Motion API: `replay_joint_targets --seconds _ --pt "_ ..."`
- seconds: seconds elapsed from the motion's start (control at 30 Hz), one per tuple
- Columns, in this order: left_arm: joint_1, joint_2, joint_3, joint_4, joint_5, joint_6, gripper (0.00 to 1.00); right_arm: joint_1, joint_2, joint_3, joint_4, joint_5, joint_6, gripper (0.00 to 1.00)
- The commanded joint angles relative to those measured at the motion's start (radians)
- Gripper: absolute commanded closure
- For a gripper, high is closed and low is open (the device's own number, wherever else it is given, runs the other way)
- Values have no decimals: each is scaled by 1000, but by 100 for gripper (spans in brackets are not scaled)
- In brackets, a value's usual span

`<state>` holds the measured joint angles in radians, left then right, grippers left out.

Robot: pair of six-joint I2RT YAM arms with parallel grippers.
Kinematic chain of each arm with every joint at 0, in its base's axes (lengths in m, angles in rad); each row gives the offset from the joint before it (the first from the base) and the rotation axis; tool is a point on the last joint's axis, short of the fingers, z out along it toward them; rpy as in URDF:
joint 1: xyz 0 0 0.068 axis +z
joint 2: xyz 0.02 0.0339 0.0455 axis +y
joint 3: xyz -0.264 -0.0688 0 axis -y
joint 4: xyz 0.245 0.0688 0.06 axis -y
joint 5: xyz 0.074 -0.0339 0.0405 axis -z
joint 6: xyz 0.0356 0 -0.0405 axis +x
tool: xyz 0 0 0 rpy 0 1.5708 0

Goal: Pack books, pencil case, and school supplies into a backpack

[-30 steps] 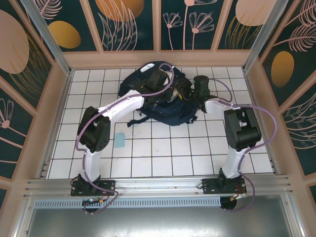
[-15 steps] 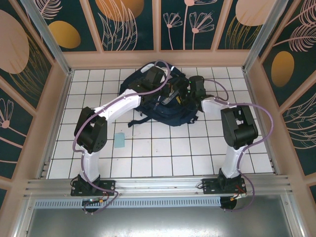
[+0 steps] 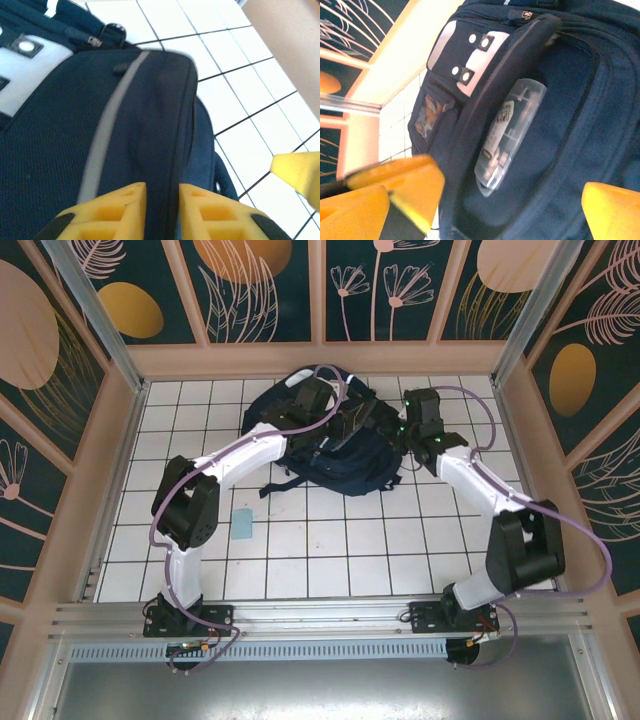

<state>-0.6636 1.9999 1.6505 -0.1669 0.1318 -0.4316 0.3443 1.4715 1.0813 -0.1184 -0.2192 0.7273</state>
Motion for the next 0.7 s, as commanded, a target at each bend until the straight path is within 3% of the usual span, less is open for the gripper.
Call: replay_joint_targets --seconds 0.0,0.03,0.13,0.3,0.47,0.67 --pt "8 -60 -51 92 -2 -44 70 60 -59 -73 -103 50 -74 1" --pt "19 -86 -84 103 -16 -54 66 91 -71 -92 -112 69 -74 1" --pt "50 -165 -181 127 -35 -87 35 194 -93 -129 -132 127 -60 3" --pt "102 -341 -352 139 -122 -121 2 419 -49 -116 -110 207 -9 8" --pt "214 -494 -517 140 -155 -162 1 622 180 97 -188 323 -53 7" --pt "389 -647 -723 129 -134 -221 1 766 496 438 -336 389 -129 4"
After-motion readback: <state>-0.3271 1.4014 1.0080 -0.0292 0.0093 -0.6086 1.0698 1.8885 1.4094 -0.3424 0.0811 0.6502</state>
